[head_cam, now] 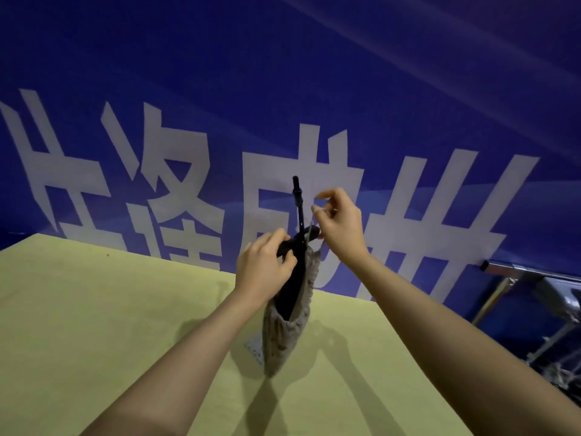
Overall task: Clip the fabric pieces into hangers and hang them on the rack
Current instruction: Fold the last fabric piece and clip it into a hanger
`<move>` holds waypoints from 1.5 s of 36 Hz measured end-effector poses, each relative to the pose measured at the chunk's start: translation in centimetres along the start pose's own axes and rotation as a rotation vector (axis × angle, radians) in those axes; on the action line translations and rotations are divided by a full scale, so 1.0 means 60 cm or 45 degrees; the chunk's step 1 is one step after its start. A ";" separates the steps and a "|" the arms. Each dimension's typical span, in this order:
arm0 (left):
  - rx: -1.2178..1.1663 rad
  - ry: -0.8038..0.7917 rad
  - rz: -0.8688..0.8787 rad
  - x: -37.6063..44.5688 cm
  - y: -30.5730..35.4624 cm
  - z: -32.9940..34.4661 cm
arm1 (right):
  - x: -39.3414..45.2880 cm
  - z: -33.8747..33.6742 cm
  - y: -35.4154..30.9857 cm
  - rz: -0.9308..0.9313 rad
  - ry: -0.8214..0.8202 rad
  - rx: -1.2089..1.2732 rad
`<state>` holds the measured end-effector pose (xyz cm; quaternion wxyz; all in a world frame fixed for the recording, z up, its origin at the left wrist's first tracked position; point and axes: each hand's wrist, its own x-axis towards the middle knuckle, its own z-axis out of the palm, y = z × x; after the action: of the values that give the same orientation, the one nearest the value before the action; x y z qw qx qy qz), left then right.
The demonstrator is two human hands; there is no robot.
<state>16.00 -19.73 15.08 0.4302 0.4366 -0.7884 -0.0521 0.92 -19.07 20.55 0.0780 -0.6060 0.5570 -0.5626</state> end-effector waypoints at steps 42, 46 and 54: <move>0.419 -0.428 -0.063 0.099 0.059 0.056 | 0.059 -0.023 -0.036 -0.216 -0.069 -0.050; 0.200 -0.611 -0.105 0.109 0.062 0.063 | 0.060 -0.029 -0.029 -0.297 -0.008 -0.115; 0.478 -0.789 -0.123 0.110 0.056 0.052 | 0.058 -0.052 -0.018 -0.331 0.198 -0.205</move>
<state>9.95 -23.40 18.84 0.0802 0.5082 -0.8556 -0.0564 -1.72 -19.69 24.49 -0.0875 -0.6319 0.5214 -0.5667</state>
